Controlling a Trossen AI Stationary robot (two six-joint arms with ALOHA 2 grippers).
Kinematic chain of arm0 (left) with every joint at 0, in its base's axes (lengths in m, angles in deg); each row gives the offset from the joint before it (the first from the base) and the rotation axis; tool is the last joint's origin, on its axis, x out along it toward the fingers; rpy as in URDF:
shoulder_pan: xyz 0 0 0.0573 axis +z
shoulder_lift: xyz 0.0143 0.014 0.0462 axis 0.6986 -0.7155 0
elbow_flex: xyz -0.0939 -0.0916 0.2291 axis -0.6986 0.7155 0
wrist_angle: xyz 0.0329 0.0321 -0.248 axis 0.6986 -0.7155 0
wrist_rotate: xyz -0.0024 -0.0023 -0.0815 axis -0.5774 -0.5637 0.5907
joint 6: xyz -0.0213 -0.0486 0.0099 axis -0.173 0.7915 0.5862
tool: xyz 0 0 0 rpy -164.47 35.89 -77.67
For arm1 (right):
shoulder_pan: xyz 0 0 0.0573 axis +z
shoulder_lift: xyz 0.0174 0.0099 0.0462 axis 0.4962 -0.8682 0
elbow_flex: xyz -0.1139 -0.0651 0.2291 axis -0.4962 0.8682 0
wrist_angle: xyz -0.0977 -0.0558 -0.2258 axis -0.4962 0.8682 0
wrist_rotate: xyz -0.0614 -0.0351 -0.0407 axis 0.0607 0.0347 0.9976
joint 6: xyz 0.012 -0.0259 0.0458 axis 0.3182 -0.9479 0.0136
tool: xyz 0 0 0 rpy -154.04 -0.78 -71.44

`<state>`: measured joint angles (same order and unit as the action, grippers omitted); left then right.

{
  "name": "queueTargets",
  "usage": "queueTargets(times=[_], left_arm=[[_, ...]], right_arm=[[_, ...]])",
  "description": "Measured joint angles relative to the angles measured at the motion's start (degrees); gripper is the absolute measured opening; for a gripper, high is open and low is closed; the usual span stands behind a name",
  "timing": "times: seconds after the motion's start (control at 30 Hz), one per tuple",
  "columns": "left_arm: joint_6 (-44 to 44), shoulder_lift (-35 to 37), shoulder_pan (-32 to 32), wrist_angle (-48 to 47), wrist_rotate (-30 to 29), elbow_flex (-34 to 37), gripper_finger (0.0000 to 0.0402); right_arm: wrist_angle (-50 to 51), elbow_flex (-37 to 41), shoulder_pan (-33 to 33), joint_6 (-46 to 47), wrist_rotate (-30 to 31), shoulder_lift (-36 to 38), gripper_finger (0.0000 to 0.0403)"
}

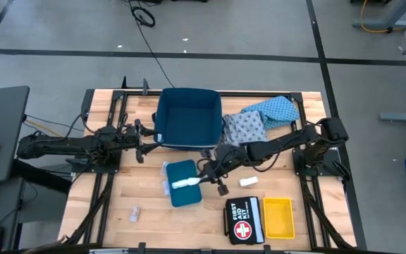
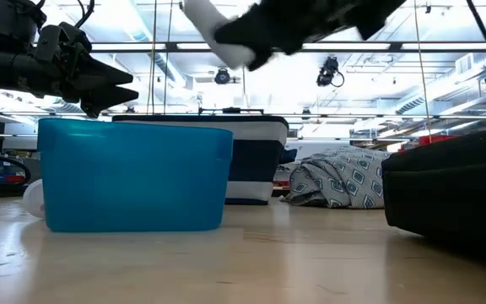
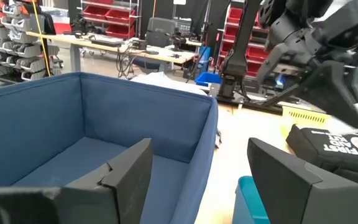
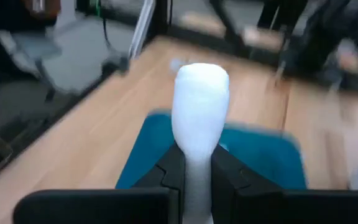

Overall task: Pick & place medical supplies in basket/bin
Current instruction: Put the left white gauze in the blue bin

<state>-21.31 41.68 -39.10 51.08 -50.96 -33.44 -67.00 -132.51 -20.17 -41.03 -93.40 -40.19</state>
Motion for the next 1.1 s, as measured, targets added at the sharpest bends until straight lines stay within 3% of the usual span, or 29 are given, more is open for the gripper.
queueTargets(times=[0.37,0.73,1.1], left_arm=[[-0.17,0.00,0.00,0.54,-0.33,0.00,0.0252],[-0.17,0.00,0.00,0.48,-1.01,0.00,0.0252],[-0.17,0.00,0.00,0.43,-0.98,0.00,0.0252]], right_arm=[[-13.57,0.08,-1.98,1.41,-2.81,-9.10,0.0039],[-13.42,-4.16,-2.66,2.76,-2.80,-16.47,0.0050],[-9.67,-5.47,-2.64,-0.13,-0.54,-17.07,0.0077]])
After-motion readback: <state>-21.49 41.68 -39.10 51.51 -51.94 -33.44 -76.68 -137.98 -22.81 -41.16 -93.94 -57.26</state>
